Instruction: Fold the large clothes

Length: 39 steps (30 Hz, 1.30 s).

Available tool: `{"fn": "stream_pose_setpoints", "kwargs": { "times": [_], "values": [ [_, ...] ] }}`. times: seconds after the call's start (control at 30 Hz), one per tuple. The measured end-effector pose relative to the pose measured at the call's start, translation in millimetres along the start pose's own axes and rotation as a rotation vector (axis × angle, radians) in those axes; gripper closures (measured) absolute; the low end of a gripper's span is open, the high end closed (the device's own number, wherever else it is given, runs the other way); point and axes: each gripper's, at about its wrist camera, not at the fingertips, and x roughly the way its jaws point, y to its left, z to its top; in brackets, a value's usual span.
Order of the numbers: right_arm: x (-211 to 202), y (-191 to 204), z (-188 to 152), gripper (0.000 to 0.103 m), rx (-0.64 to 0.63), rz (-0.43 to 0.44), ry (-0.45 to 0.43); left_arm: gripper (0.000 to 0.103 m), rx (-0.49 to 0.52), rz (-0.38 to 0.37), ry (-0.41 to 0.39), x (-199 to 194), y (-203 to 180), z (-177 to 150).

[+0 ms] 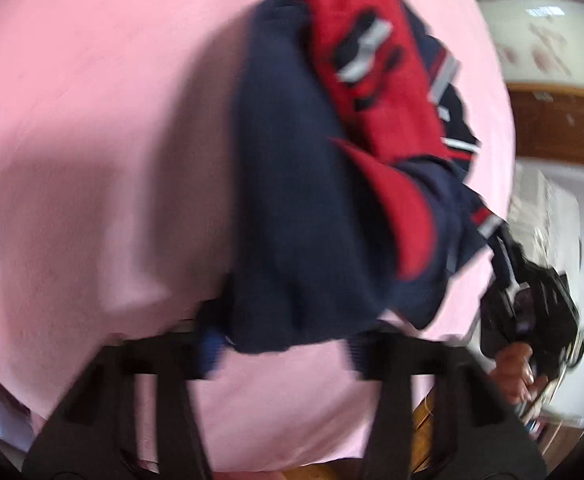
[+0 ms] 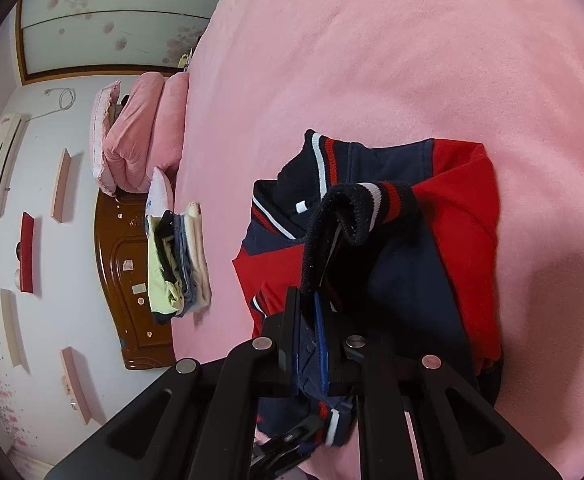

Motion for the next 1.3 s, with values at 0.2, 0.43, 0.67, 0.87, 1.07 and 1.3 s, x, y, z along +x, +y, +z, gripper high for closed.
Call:
{"fn": "stream_pose_setpoints", "kwargs": {
  "times": [0.2, 0.43, 0.67, 0.87, 1.07, 1.3],
  "values": [
    [-16.4, 1.6, -4.7, 0.094, -0.003, 0.010, -0.040, 0.082, 0.209, -0.099, -0.037, -50.6, -52.5, -1.2],
    [-46.8, 9.2, -9.1, 0.095, -0.028, -0.006, -0.101, 0.082, 0.323, -0.166, -0.123, -83.3, -108.2, 72.7],
    [-56.1, -1.0, -18.3, 0.095, -0.010, -0.099, -0.189, 0.033, 0.341, -0.036, -0.070, -52.9, -151.3, 165.8],
    [-57.8, 6.4, -35.4, 0.093, -0.181, -0.302, -0.210, 0.022, 0.542, 0.066, -0.136, -67.3, -165.5, 175.6],
    [-59.3, 13.7, -60.8, 0.065, -0.291, -0.460, -0.241, 0.022, 0.652, 0.234, -0.053, -73.3, -136.9, 173.2],
    [-45.3, 14.5, -76.6, 0.065, -0.355, -0.514, -0.231, 0.022, 0.631, 0.340, 0.006, -47.8, -87.0, 165.9]
  ]
}}
